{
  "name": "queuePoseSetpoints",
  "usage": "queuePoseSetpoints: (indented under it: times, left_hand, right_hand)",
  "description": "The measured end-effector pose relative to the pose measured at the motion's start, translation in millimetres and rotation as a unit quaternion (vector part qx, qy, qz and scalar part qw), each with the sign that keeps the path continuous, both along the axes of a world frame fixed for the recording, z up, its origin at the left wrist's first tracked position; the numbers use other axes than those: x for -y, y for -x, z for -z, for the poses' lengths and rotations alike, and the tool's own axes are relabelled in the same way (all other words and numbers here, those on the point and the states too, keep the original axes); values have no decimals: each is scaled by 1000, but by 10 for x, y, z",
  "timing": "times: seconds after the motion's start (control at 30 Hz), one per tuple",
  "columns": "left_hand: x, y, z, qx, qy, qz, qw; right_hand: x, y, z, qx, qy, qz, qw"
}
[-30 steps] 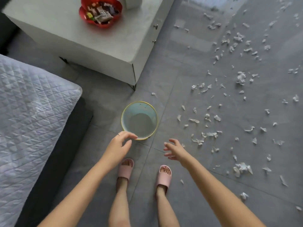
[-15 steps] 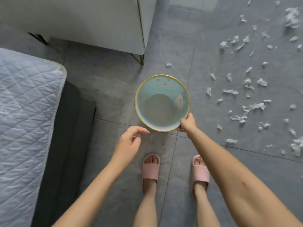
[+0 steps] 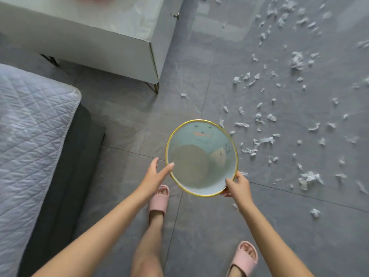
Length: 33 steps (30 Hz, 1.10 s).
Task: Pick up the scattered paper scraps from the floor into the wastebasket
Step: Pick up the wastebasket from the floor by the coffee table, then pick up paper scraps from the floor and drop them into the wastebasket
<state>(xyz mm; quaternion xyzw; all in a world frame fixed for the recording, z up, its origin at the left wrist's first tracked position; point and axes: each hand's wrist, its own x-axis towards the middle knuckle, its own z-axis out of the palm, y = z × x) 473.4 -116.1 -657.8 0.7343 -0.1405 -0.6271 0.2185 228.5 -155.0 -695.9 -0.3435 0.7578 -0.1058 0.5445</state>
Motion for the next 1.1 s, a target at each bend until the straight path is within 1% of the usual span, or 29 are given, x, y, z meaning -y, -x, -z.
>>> queuePoseSetpoints:
  times: [0.07,0.13,0.27,0.4,0.5,0.57,0.6,0.67,0.73,0.77,0.87,0.97,1.03,1.1]
  left_hand:
    - [-78,325,-116,-36,0,-31,999]
    - [-183,624,-144,-46,-1,-37,998]
    - [-522,1466,-247,-27,4,-23,999]
    - [-935,2378,-406,-45,-20,-101,994]
    - [-1188,2731,-350,-33,-34,-135,990]
    - [-1363,2872,-293,-18,-38,-163,986]
    - [-1446,2910,-247,-10,-35,-180,983]
    - [-1561,2910,-172,1,-26,-209,978]
    - [-1633,2838,-42,10,-16,-234,972]
    - [-1651,2787,30,13,-12,-246,969]
    - [-1701,2660,314,24,1,-279,960]
    - [-1738,2569,647,49,26,-321,945]
    - [-1725,2558,793,54,40,-341,938]
    - [-1760,2576,961,66,52,-364,928]
  right_hand:
    - [-141,346,-182,16,12,-18,1000]
    - [-251,651,-318,26,20,-30,999]
    - [-522,1427,-583,43,54,-62,996]
    - [-795,2218,-876,51,70,-100,991]
    - [-909,2564,-861,51,82,-126,987]
    - [-1016,2680,-782,62,86,-140,984]
    - [-1079,2712,-716,81,83,-138,984]
    - [-1172,2733,-590,129,67,-112,983]
    - [-1240,2751,-390,145,54,-94,983]
    - [-1256,2764,-281,140,55,-89,985]
    - [-1306,2821,122,87,71,-78,991]
    - [-1343,2821,616,71,83,-82,991]
    - [-1383,2808,894,69,74,-83,991]
    - [-1517,2785,1209,62,48,-105,991]
